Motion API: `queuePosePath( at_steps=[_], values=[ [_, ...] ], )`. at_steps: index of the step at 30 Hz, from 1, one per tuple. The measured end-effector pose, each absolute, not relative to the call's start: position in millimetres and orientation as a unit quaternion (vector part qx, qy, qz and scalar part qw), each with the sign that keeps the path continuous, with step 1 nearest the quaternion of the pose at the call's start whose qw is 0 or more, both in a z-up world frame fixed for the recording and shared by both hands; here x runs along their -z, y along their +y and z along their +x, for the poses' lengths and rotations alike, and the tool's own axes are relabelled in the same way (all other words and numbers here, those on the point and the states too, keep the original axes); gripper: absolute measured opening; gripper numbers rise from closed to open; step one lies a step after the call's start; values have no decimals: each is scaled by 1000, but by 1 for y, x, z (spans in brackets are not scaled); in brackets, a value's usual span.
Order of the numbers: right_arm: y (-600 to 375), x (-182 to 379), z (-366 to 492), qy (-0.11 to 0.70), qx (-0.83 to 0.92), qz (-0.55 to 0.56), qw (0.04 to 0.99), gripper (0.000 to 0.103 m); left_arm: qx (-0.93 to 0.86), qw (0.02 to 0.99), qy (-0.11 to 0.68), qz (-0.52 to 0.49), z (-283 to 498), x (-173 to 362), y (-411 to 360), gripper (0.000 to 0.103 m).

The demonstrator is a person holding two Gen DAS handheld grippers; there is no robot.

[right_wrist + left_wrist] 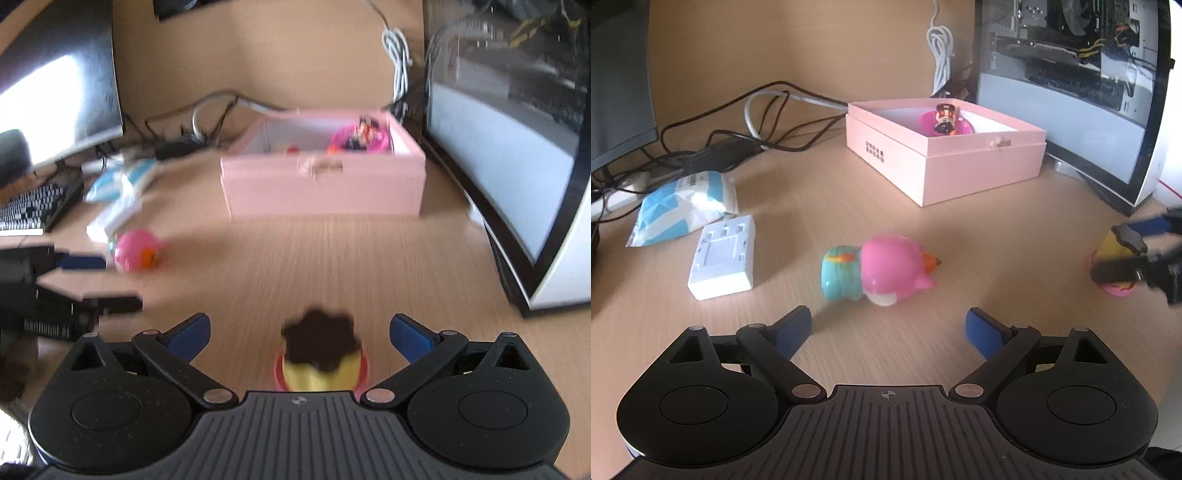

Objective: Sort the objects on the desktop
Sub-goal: 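Grasp the pink-and-teal toy with the left tool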

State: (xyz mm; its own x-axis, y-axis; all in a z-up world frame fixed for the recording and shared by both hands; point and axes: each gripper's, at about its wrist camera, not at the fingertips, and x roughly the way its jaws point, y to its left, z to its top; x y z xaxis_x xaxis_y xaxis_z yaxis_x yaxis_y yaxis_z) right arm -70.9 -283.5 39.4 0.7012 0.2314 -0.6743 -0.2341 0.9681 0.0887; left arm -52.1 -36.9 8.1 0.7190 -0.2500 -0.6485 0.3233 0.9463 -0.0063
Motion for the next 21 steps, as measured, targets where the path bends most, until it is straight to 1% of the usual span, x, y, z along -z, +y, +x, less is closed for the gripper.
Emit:
queuePosePath(
  at_steps=[3, 11, 21],
  values=[
    [-288, -29, -77, 392, -114, -1, 913, 103, 158, 926, 341, 44, -52, -8, -35, 96],
    [-281, -21, -94, 370, -92, -32, 924, 103, 155, 927, 340, 34, -53, -9, -35, 97],
    [-278, -20, -99, 360, -91, -32, 928, 103, 143, 927, 344, 41, -51, -8, -38, 100]
  ],
)
